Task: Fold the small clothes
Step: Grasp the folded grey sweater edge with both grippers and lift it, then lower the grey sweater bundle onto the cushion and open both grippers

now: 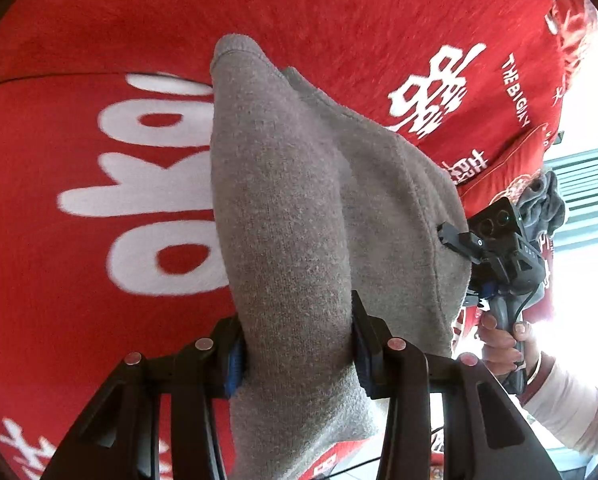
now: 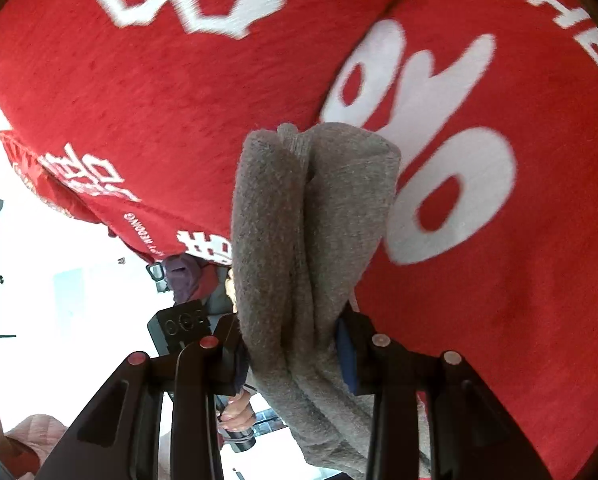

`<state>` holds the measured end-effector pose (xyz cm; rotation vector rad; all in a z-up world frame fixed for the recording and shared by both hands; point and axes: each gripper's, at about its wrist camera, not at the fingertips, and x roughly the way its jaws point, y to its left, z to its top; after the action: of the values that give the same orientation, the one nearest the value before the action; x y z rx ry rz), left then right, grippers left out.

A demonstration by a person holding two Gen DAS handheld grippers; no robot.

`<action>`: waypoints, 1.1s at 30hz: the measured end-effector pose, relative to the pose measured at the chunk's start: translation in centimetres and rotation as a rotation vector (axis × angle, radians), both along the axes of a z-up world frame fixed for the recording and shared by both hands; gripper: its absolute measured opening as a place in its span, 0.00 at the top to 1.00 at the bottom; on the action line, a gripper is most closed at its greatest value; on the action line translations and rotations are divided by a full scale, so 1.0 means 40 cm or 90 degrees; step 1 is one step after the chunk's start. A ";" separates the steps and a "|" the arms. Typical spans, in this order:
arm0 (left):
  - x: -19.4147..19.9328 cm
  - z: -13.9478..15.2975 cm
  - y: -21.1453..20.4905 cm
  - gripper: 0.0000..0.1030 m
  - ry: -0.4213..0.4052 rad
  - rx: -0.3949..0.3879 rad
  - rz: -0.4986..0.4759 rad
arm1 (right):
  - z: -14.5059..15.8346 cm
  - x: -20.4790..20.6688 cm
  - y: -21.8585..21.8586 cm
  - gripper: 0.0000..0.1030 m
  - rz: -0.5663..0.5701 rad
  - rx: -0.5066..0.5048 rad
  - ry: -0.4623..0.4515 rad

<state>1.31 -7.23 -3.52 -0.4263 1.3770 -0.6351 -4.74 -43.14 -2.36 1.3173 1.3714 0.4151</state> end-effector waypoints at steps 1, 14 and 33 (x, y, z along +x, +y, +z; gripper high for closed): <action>-0.007 0.011 0.018 0.57 -0.002 0.002 0.004 | 0.014 0.002 0.017 0.62 0.004 0.002 -0.003; -0.132 -0.041 0.319 0.57 0.012 0.107 0.095 | -0.005 0.009 0.340 0.62 0.091 0.042 0.002; -0.151 0.016 0.387 0.17 -0.036 0.294 0.166 | -0.049 0.006 0.368 0.58 0.045 -0.061 0.037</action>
<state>-4.74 8.26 -2.87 -0.2071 1.3367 -0.1064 -4.50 -28.41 -4.31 1.2140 1.4717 0.3565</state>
